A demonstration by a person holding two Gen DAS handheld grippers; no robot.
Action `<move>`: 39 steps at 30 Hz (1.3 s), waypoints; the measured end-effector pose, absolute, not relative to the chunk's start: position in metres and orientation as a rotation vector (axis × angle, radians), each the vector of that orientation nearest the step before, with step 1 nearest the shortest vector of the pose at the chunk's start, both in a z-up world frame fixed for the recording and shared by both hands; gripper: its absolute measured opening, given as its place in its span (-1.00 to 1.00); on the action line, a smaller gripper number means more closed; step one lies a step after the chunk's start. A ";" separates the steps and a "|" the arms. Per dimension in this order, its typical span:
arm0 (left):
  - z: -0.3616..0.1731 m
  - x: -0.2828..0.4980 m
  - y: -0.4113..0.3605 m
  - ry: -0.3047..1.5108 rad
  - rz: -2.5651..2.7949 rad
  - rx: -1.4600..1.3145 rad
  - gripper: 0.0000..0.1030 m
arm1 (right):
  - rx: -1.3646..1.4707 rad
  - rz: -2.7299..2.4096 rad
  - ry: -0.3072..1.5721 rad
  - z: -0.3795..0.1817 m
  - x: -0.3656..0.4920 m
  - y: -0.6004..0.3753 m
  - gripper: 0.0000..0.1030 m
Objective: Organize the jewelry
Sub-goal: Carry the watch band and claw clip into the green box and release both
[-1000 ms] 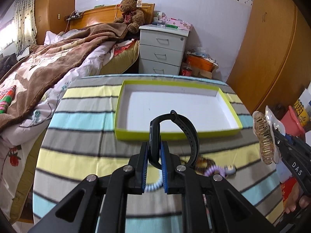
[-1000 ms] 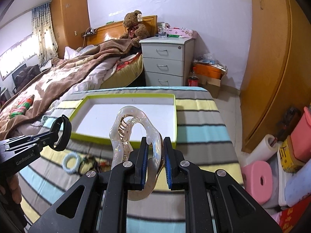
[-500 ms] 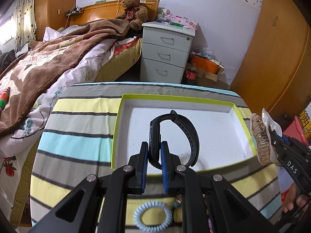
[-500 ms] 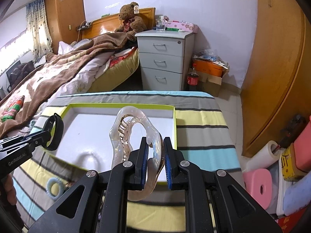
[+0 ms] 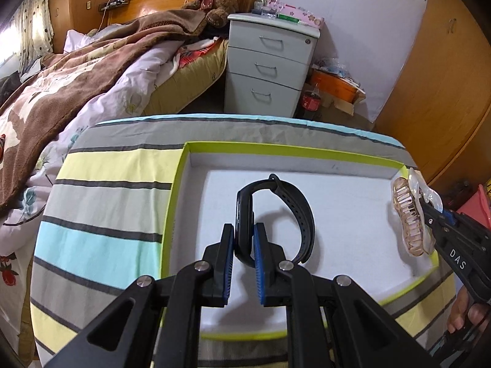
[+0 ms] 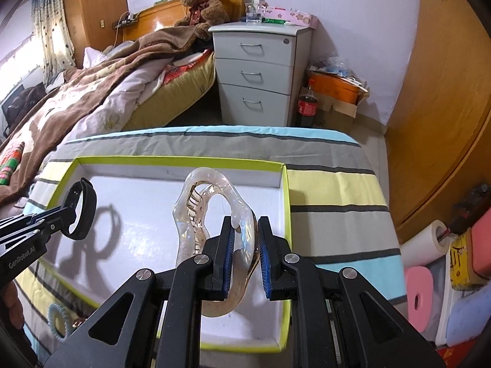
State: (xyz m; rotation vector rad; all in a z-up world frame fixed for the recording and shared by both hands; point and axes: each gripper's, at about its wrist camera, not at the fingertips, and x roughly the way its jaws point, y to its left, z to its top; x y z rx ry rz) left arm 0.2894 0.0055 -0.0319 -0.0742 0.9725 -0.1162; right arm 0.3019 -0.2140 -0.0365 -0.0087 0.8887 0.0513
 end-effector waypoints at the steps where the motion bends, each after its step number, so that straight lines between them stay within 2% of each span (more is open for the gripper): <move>1: -0.034 0.292 0.004 0.978 -0.113 -0.071 -0.74 | -0.009 0.050 0.894 -0.038 0.305 -0.214 -0.69; 27: -0.048 0.301 -0.001 1.003 -0.095 -0.052 -0.72 | -0.022 0.026 0.920 -0.053 0.322 -0.215 -0.69; 32: -0.047 0.300 0.001 1.007 -0.094 -0.056 -0.52 | -0.019 0.022 0.915 -0.052 0.322 -0.217 -0.69; 39: -0.044 0.299 0.002 1.011 -0.097 -0.073 -0.35 | -0.012 0.021 0.902 -0.048 0.322 -0.218 -0.65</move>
